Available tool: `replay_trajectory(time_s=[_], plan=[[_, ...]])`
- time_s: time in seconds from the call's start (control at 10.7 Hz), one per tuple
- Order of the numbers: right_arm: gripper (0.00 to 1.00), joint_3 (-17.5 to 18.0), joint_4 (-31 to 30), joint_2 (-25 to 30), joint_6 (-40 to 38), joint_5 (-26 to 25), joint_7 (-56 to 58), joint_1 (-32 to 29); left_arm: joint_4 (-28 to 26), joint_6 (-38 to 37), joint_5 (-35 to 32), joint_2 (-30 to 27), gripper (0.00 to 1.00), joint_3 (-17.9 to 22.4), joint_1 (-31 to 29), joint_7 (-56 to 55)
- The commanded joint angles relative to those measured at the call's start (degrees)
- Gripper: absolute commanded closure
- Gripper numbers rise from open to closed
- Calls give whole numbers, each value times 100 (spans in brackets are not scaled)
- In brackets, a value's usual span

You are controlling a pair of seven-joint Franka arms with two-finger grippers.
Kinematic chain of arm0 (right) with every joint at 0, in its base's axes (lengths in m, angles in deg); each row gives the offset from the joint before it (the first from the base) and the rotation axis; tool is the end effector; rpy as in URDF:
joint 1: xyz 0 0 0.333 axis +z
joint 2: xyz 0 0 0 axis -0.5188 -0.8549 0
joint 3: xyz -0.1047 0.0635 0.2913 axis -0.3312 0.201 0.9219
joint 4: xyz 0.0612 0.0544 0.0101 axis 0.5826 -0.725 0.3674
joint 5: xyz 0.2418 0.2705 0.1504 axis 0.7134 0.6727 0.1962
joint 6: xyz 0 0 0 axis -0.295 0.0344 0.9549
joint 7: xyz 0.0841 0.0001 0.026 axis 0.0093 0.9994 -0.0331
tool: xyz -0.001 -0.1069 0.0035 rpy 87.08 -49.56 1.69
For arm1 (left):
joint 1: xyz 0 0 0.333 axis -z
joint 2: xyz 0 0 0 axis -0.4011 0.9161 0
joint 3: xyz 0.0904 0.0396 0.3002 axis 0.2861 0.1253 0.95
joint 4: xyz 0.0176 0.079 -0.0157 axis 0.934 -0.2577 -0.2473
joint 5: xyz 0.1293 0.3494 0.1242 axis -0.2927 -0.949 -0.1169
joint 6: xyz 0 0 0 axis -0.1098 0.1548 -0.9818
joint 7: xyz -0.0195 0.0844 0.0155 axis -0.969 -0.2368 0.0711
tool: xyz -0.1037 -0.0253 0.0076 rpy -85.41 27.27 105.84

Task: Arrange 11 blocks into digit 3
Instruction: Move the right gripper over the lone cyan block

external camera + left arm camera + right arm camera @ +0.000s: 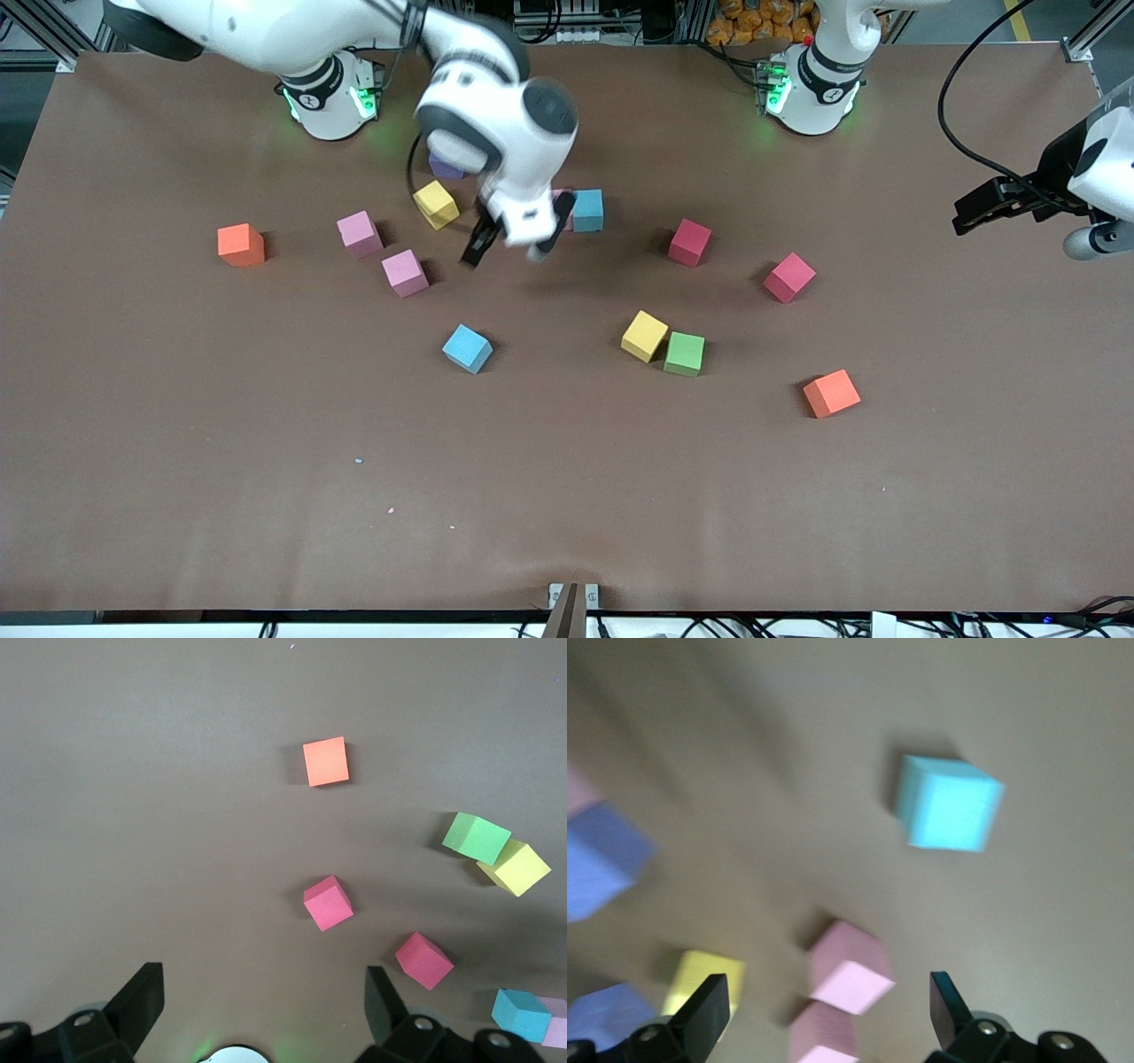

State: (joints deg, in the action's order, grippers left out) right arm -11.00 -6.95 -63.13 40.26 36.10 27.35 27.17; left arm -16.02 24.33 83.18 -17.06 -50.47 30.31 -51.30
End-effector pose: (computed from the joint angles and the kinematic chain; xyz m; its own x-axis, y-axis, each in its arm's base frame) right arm 0.4836 0.4073 0.3435 0.4873 0.7914 -0.3692 0.8724 -0.4603 0.1648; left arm 0.5485 -0.0438 0.6237 0.9846 0.1589 -0.0724 0.1565 -0.9870 -0.0376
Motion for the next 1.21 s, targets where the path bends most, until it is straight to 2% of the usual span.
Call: replay_trajectory(time_s=[0.0,0.19,0.28,0.47,0.56,0.75,0.93,1.12], plan=[[0,-834,342,148,-20,40,137,91,-50,-48,-70,-96,0,-5,-16,96],[0,-1283,605,227,-55,-311,172,101,-41,-39,-79,-61,0,4,-25,96],[0,-1547,937,228,-81,-156,181,74,-59,-48,-79,-61,0,4,-16,26],[0,-2118,1404,219,-64,676,-194,109,-68,-48,-79,-52,0,4,-16,17],[0,-2469,1441,228,-3,1125,-1067,118,-59,-48,-70,-44,0,4,-25,17],[0,-2604,1468,376,85,1506,-2265,109,-59,-48,-70,-52,0,4,-60,17],[0,-2831,1363,473,645,2382,-4054,57,-59,-48,-70,-52,0,4,-69,17],[0,-2868,1135,544,1120,2727,-5194,-92,-59,-48,-70,-61,0,4,-69,17]])
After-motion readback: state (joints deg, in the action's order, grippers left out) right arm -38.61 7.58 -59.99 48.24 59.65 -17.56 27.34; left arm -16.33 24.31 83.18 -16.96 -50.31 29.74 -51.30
